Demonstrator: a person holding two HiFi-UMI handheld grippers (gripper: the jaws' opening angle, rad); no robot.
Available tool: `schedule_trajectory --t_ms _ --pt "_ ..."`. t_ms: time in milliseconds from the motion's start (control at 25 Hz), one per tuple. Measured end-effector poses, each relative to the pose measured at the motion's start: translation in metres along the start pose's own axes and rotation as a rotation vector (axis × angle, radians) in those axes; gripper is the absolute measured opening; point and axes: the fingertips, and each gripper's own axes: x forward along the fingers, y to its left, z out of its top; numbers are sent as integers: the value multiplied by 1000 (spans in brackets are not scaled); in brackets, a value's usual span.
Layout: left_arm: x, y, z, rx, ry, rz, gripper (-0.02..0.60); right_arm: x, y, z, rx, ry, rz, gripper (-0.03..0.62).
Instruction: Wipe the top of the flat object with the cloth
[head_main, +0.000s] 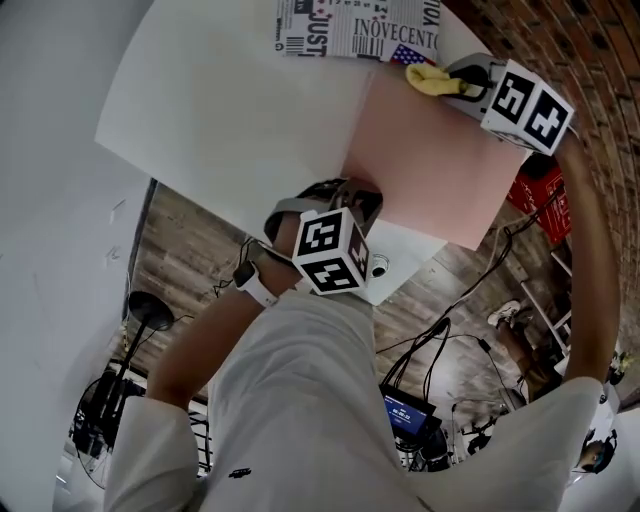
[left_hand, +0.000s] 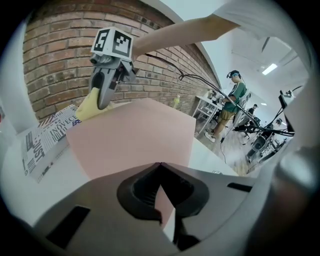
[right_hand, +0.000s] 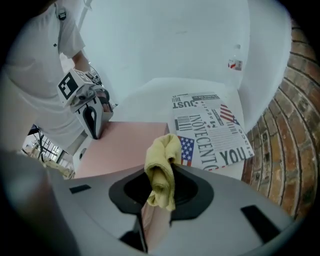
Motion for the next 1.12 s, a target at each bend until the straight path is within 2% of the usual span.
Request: schedule_trajectory --t_ms 360,560,760,880,1000,1120 --pt "-1 -23 -9 14 -10 -24 18 19 8 51 -1 -31 71 95" --pt "-2 -34 -12 -20 -19 -37 18 39 14 90 -35 -50 123 95" --pt "-2 -34 -13 -10 -30 -27 18 51 14 125 -85 -68 139 95" --pt "-4 -40 -13 -29 -42 -72 18 47 23 146 -121 -99 145 95" --pt "-15 -44 -12 -100 -93 -151 18 45 36 163 -228 -102 120 95" --pt "-29 -42 -13 -147 -128 -162 19 53 42 158 -467 35 47 95"
